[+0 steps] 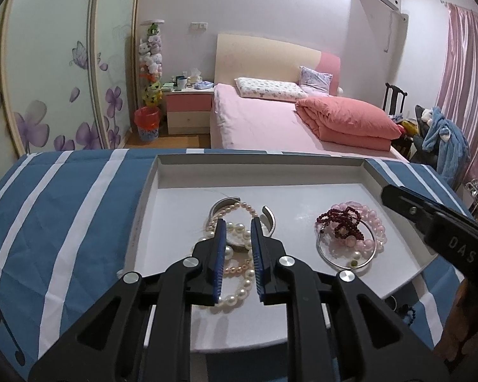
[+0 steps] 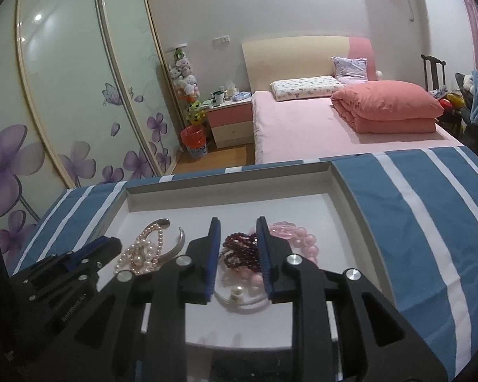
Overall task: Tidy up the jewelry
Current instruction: 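Pull both open tools back from the tray toward the bed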
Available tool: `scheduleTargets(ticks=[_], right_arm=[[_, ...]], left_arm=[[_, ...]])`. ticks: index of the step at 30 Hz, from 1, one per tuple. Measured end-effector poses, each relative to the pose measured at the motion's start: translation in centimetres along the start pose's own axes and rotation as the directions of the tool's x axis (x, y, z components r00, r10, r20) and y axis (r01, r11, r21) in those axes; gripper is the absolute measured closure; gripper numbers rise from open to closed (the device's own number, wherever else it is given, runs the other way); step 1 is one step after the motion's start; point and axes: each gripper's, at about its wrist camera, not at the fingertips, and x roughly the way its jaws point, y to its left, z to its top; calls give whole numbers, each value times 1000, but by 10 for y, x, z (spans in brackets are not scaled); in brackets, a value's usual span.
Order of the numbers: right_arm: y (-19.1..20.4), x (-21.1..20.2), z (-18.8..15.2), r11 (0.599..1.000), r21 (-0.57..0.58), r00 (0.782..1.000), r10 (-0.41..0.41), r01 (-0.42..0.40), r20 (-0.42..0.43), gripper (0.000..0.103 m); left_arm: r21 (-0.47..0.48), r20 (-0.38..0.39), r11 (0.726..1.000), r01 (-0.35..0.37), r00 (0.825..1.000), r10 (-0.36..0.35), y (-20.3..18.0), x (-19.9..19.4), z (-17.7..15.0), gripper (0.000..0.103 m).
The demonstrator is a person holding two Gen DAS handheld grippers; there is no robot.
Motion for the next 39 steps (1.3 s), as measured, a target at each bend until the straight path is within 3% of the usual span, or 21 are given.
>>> scheduleTargets(ticks=[13,18,24,31,39], right_arm=[[-21,-32,-16,1000,16,1000,-21,21,-19,79],[-34,-35,-42,1000,14,992,-10,12,-129,79],[-32,-31,-71,999,-37,967,-9,-1,-256,79],[-31,-29,-81,998,-62,957,-22,4,-289,79],[-29,-30,-76,999,-54,964,-9,-5,-266,79]], left_arm=[[-1,17,1000,14,1000,-14,1,-33,-10,83],[4,-2,999,40,999,-40,-2,-43,-25,83],[6,-11,999,47,999,-47,-5,-47,-33,83],[17,-17,998,53,998,-53,-9,-47,-36,83],[19,-34,998,62,998,-61,-12,-43,-42,83]])
